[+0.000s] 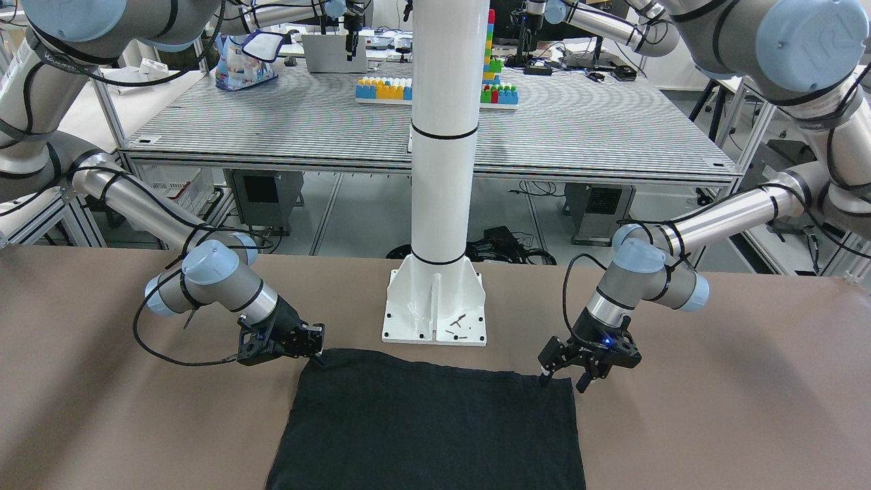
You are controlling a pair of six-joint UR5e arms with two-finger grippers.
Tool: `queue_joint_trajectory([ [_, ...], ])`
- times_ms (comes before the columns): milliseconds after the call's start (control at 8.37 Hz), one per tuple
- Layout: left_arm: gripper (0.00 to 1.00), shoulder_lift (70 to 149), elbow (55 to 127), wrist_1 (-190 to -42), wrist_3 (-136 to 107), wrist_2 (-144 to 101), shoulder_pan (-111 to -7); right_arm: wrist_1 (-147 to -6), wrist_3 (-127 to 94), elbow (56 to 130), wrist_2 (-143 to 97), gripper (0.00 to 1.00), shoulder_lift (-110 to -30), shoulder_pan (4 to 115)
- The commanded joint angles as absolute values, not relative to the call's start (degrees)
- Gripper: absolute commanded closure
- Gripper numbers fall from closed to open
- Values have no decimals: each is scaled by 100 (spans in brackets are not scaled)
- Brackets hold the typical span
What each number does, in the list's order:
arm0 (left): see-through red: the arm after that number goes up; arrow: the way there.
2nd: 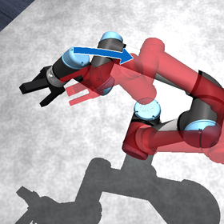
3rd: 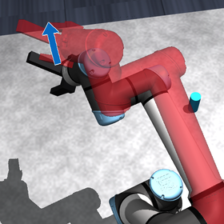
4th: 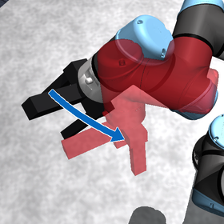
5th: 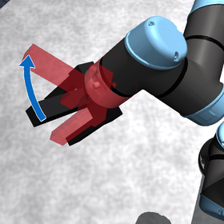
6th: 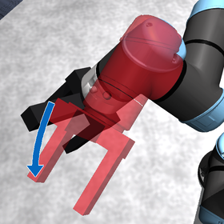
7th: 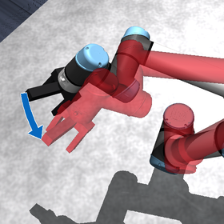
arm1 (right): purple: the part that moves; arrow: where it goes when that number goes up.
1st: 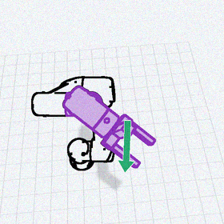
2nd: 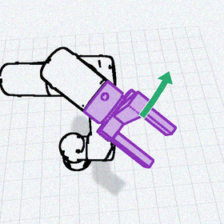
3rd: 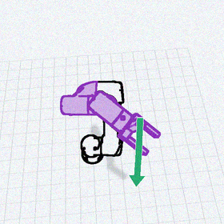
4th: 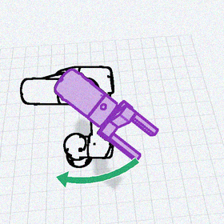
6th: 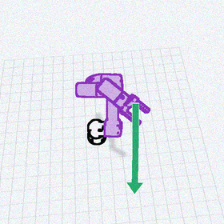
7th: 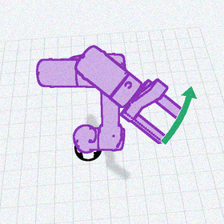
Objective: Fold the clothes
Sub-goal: 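Lower both grippers onto the hem corners nearest the robot and grasp them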
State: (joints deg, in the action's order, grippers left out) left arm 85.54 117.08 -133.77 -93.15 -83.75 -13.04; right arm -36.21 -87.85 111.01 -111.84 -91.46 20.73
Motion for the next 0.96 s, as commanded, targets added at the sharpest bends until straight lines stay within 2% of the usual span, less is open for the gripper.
queue_joint_trajectory([
  [0, 0, 8342, 11655, -13377, -9369, -8201, -1073, -3621, -8780, 11109, -11188, 100, -9141, 2162],
  [717, 6, 8385, 11391, -13377, -9378, -8033, -949, -3621, -8780, 11162, -11188, 100, -9114, 2162],
  [836, 35, 8385, 11399, -13377, -9387, -8033, -949, -3621, -8780, 11162, -11188, 100, -9106, 2162],
])
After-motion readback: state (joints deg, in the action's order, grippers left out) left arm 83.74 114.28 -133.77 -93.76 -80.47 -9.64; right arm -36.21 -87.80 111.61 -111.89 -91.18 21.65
